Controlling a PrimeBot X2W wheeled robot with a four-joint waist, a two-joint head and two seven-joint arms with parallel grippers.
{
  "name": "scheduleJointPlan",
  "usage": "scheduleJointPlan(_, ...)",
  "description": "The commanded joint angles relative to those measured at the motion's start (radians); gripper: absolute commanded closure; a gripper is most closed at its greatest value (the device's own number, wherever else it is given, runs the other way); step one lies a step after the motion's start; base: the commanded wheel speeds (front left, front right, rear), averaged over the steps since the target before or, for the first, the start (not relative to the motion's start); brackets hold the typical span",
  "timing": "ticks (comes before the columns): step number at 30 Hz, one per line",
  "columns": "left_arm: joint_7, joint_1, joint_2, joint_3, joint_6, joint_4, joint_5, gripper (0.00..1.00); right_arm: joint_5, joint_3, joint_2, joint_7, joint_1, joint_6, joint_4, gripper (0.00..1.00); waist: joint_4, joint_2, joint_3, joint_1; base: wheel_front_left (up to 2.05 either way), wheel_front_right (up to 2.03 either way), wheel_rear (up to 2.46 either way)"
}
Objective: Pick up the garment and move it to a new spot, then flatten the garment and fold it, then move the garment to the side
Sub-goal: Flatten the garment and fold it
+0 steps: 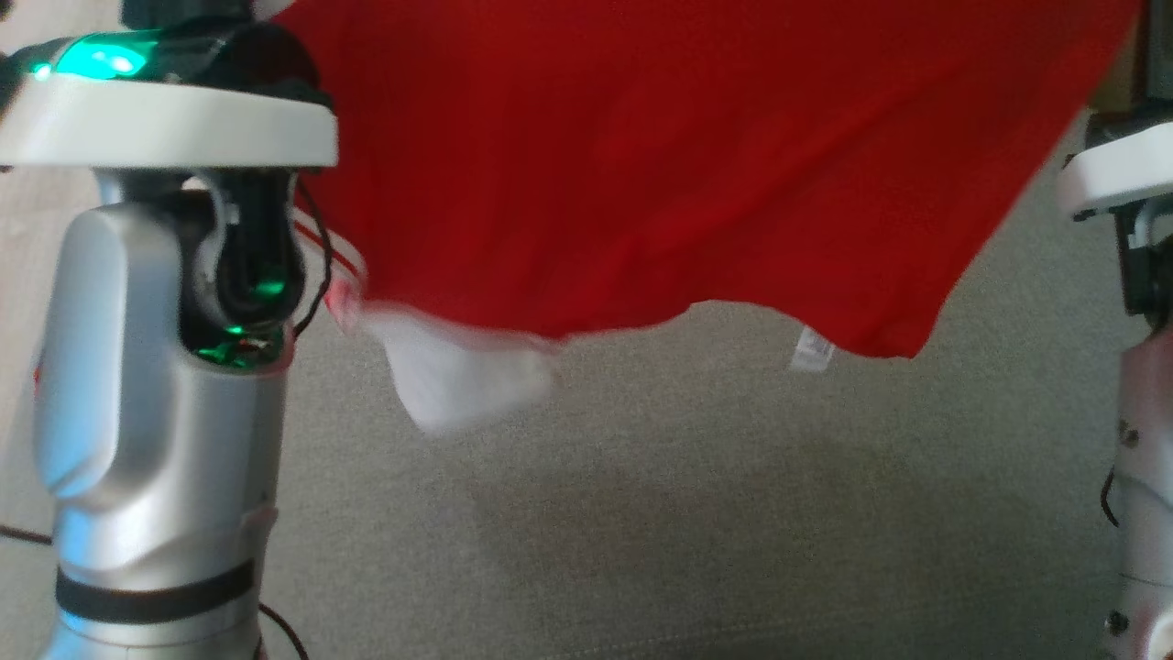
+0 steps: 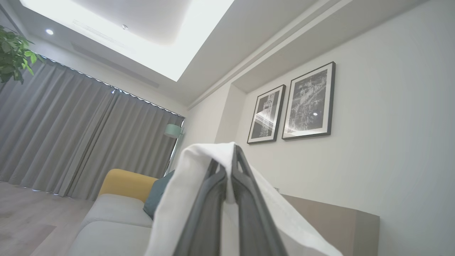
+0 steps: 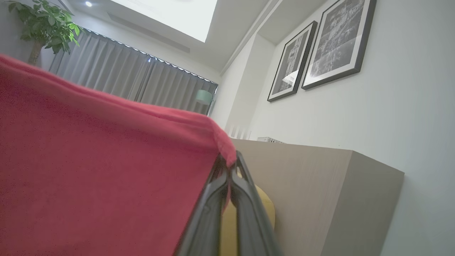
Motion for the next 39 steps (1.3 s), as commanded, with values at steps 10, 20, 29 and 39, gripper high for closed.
scheduleJointPlan(10, 0.123, 0.007, 0.031, 0.049, 0.065, -0.163, -0.059, 1.0, 0.121, 0.038, -0.035, 0.164, 0.073, 0.007, -0.204, 1.0, 0.025, 0.0, 0.006, 0.0, 0.0, 0.0, 0.0)
scheduleJointPlan(20, 0.265, -0.297, 0.1, 0.017, 0.018, 0.032, -0.052, 1.0, 0.188, 0.148, -0.117, 0.142, -0.206, 0.007, -0.071, 1.0, -0.015, 0.0, 0.232, 0.0, 0.0, 0.0, 0.0)
scheduleJointPlan(29, 0.169, -0.777, 0.111, -0.008, -0.076, 0.547, 0.016, 1.0, 0.119, 0.189, -0.103, -0.079, -0.728, 0.007, 0.436, 1.0, -0.015, 0.0, 0.457, 0.0, 0.0, 0.0, 0.0)
scheduleJointPlan(39, -0.101, -1.049, 0.069, -0.043, -0.157, 0.846, 0.086, 1.0, -0.023, 0.054, -0.018, -0.221, -0.9, 0.007, 0.575, 1.0, 0.041, 0.0, 0.549, 0.0, 0.0, 0.0, 0.0)
